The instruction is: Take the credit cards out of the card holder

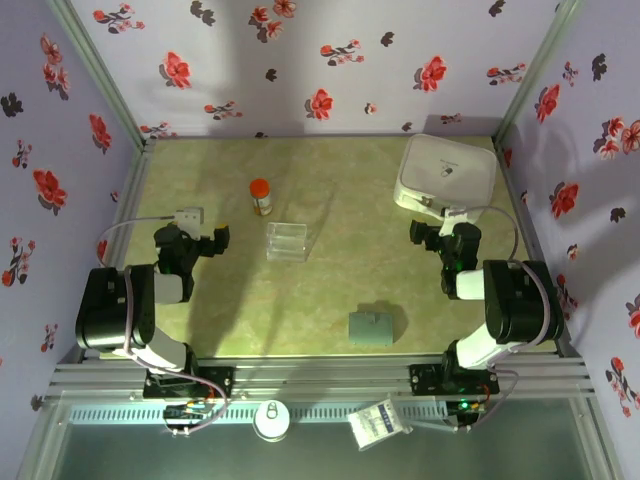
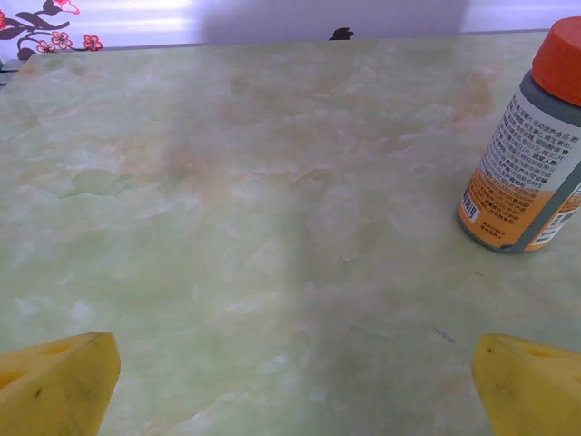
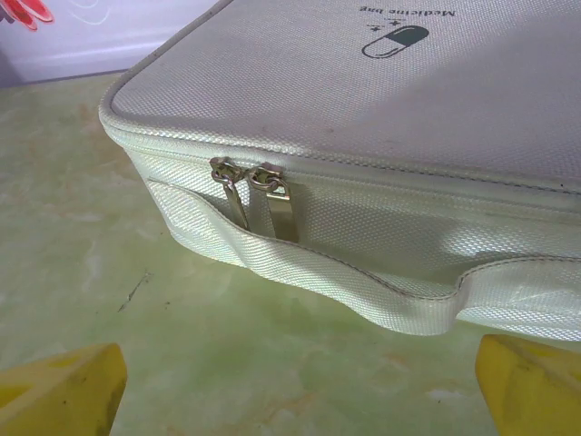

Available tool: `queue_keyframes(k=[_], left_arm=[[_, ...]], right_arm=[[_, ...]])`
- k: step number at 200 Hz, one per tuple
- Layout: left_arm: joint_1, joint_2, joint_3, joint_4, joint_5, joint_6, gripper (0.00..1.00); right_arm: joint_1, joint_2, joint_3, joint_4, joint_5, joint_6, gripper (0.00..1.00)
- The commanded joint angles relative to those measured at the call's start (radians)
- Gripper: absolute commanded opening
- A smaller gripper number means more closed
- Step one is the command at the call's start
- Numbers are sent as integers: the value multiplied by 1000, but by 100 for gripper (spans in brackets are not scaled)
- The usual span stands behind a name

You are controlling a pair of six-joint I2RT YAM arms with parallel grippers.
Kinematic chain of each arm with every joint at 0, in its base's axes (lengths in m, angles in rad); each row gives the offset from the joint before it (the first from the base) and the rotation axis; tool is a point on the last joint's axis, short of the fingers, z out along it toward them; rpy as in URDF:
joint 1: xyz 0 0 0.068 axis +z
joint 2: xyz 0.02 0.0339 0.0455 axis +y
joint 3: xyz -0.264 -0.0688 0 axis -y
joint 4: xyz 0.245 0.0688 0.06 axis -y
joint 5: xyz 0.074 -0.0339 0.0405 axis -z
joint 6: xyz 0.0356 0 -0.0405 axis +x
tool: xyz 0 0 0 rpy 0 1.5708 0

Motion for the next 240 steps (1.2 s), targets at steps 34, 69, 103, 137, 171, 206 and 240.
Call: queue_keyframes(k=[34,69,103,137,171,206,240], left_arm=[[10,0,13,15,18,13,100],[10,1,13,17,18,13,100],[10,-1,9,22,17,13,100],[10,0,9,23,17,13,100],[10,-1,10,21,17,13,100],[10,-1,9,22,17,13,100],[11,0,10,21,17,12,100]], right_arm=[[-6,8,-2,38,-9,-12,99],[-6,7,4,30,-7,-9,99],[-6,7,3,30,-7,-9,99],[-6,7,2,32,-7,-11,99],[-6,7,3,32,-7,-9,99],[-8,8,2,32,-7,-9,99],[-8,8,2,32,-7,-9,99]])
